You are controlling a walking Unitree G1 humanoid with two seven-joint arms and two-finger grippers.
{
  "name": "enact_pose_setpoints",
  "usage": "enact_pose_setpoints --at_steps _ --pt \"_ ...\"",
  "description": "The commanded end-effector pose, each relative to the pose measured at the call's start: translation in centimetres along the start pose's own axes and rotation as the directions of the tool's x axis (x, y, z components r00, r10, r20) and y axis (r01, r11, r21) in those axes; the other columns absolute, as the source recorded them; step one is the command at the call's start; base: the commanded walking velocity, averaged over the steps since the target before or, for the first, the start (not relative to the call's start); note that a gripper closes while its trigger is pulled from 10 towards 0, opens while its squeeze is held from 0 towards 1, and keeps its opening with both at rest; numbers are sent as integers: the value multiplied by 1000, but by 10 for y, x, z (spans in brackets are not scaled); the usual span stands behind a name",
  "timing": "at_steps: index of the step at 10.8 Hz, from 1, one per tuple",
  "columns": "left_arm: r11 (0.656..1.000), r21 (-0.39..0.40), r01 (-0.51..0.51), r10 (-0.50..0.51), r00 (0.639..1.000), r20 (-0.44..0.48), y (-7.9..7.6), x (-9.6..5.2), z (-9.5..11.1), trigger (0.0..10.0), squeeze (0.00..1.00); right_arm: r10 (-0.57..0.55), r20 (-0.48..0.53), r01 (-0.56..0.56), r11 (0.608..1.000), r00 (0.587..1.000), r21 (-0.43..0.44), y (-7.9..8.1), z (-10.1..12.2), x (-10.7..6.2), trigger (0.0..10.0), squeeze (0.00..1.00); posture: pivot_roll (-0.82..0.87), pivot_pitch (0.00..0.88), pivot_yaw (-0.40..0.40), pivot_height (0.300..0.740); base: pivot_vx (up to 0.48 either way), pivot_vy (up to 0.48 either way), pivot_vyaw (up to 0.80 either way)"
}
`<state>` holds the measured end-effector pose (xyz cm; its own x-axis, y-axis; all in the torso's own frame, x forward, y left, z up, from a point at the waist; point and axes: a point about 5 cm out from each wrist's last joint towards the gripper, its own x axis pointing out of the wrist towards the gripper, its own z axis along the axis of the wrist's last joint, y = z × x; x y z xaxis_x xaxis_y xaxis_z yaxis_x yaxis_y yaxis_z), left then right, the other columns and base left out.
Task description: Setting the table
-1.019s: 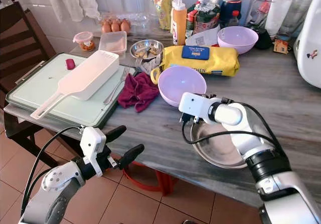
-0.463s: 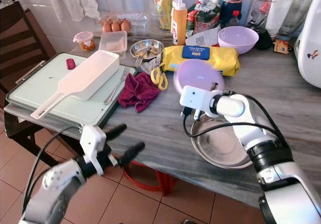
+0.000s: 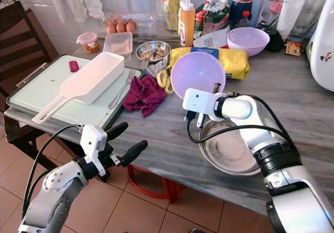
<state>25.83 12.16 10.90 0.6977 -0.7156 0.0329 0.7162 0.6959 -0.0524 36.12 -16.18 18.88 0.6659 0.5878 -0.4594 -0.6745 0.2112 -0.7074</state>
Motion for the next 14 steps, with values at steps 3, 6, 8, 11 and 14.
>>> enact_pose_setpoints --at_steps 3,6,8,11,14 --pt "1000 15 -21 21 1000 -17 6 -1 -1 10000 0 37 136 -41 999 990 22 -4 30 2 0 0 -69 77 83 740 0 0 0" --pt "1000 17 -26 26 1000 -17 7 -1 0 10000 0 111 175 -121 992 978 44 10 40 -2 0 0 -67 71 79 740 0 0 0" --pt "1000 15 -26 26 999 -19 6 0 -2 10000 0 116 179 -136 985 977 106 21 41 -7 0 0 -73 71 77 740 0 0 0" --pt "1000 15 -20 20 1000 -22 7 2 -3 10000 0 161 167 -191 965 973 178 47 40 -12 0 0 -85 71 84 740 0 0 0" --pt "1000 16 -12 12 1000 -27 7 3 -4 10000 0 169 141 -196 957 976 215 58 36 -15 0 0 -91 74 94 740 0 0 0"
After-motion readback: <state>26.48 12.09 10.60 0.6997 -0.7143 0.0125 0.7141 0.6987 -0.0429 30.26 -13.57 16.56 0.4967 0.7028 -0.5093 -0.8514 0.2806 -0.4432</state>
